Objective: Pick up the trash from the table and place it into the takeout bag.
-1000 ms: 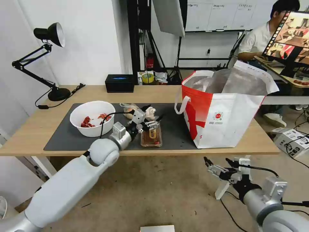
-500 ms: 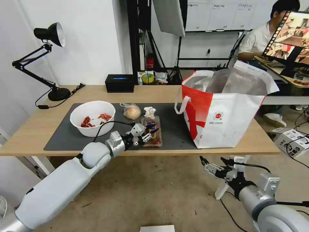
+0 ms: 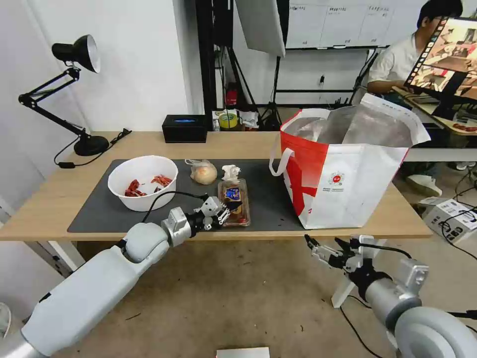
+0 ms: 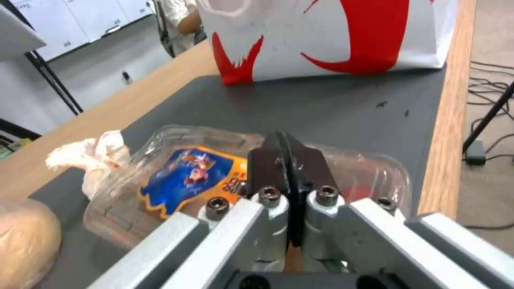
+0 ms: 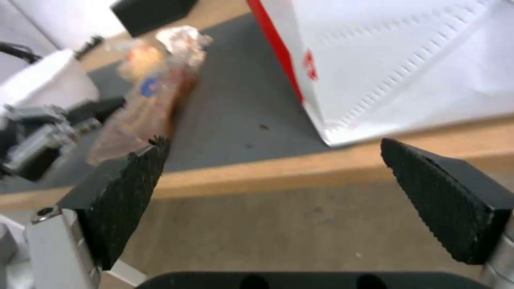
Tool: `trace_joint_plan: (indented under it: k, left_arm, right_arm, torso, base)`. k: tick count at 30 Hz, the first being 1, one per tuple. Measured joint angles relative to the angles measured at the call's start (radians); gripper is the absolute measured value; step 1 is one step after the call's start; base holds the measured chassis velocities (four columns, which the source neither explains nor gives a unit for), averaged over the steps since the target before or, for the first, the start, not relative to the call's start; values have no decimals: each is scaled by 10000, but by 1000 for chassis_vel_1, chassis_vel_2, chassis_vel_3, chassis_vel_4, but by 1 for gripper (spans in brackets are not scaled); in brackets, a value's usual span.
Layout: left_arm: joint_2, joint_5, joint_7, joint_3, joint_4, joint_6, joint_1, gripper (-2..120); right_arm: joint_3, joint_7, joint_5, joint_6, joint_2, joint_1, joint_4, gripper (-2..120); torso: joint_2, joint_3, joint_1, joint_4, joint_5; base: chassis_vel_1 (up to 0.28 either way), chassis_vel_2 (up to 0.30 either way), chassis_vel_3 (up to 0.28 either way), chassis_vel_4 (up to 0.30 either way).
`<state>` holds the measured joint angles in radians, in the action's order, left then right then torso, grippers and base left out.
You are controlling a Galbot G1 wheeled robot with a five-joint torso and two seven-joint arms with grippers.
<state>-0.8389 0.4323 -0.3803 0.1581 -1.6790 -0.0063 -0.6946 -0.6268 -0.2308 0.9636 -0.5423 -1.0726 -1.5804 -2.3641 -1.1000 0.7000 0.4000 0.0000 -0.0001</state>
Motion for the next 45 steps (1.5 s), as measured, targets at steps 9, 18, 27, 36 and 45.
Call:
trace_joint_plan:
  k: [9,18,27,36,45]
  left_arm:
    - [186,-30,-177,-66,115,-79,-130,0]
    - [303,-71,-348,-242,142,-319,-241,0]
    - [303,-43,-489,-368,117,-296,-520,0]
    - [255,-37,-483,-388,251,-323,-595,0]
    - [244,-24,-470,-426,250,-343,-629,0]
  right_arm:
    - [415,348,1326,415,403,1135,447,100]
    - [795,431,2297,474,610,2157,805,100]
    - [1624,-122,3234,316,920,3444,1504,100]
    - [2758,-914,3976,31,843,4953,2434,100]
    - [3993,-2311,4762,-563,527,6676,3499,100]
  torso:
    - [0,0,0,0,0]
    - [0,0,1,0,0]
    - [0,0,0,-1,0]
    - [0,0,0,0,1]
    - [0,0,1,0,0]
  base:
    - [0,0,0,0]
    - [0,0,0,0]
    - [0,0,0,0]
    - [0,0,0,0]
    - [0,0,0,0]
